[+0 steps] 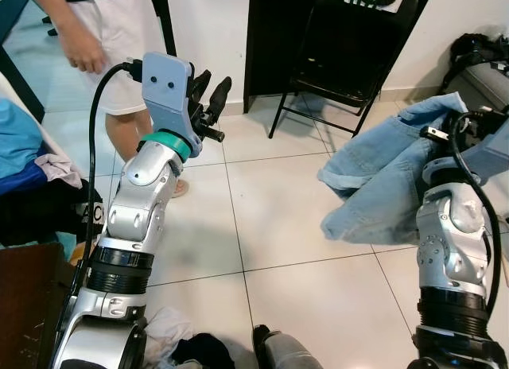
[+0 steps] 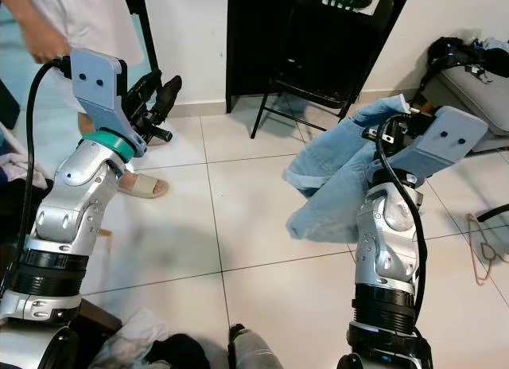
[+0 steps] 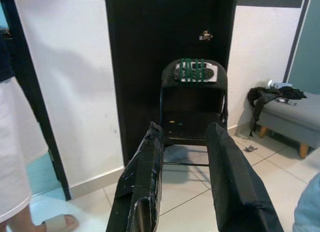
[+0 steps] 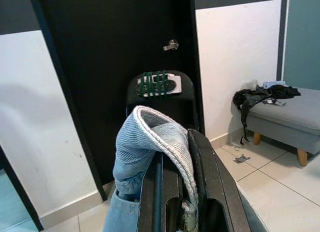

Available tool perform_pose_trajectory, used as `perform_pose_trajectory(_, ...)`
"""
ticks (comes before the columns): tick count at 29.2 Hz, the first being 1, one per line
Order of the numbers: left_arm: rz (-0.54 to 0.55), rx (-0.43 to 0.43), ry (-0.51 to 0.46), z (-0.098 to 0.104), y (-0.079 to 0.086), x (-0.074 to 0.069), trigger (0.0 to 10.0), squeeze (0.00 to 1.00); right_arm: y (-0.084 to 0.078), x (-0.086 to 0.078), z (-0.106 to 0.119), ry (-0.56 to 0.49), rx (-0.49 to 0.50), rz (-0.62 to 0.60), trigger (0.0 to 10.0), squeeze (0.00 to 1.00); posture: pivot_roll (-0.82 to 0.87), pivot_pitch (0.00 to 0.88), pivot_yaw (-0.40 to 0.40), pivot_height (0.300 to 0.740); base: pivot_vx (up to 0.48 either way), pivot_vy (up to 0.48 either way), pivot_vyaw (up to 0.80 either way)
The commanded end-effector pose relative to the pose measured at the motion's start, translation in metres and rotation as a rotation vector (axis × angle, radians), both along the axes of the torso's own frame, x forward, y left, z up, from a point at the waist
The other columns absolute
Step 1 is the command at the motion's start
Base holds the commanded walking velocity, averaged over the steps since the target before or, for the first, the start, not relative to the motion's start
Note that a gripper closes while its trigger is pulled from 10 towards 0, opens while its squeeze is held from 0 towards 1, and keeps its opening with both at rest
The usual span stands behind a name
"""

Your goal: Hang hanger

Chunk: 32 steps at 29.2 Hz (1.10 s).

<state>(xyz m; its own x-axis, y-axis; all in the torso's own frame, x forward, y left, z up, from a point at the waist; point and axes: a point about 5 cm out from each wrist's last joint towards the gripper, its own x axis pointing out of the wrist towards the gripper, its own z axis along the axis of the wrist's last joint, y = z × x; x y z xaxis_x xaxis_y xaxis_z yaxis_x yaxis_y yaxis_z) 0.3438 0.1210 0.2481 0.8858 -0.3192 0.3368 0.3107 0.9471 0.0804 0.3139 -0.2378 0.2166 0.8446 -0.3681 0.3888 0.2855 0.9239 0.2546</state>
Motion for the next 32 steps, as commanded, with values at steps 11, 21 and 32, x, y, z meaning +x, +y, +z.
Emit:
perform_pose_trajectory(11,0.062,0.026,0.017,-0.0113,0.0078,0.0022,10.0,0.0,0.0013,-0.0005,0.0051,-0.025,-0.017,0.005,10.0,0.0,-0.03,0.076,0.022,0.74,0.0,-0.086,0.0)
perform_pose_trajectory(21,0.066,0.022,0.021,-0.0119,0.0076,0.0019,10.0,0.0,0.0012,-0.001,0.0043,-0.02,-0.018,0.004,10.0,0.0,-0.04,0.08,0.021,0.74,0.0,-0.305,0.0)
perform_pose_trajectory(32,0.073,0.018,0.02,-0.0117,0.0075,0.0033,10.0,0.0,0.0006,-0.0003,0.004,-0.015,-0.02,0.004,10.0,0.0,-0.04,0.083,0.02,0.74,0.0,-0.303,0.0)
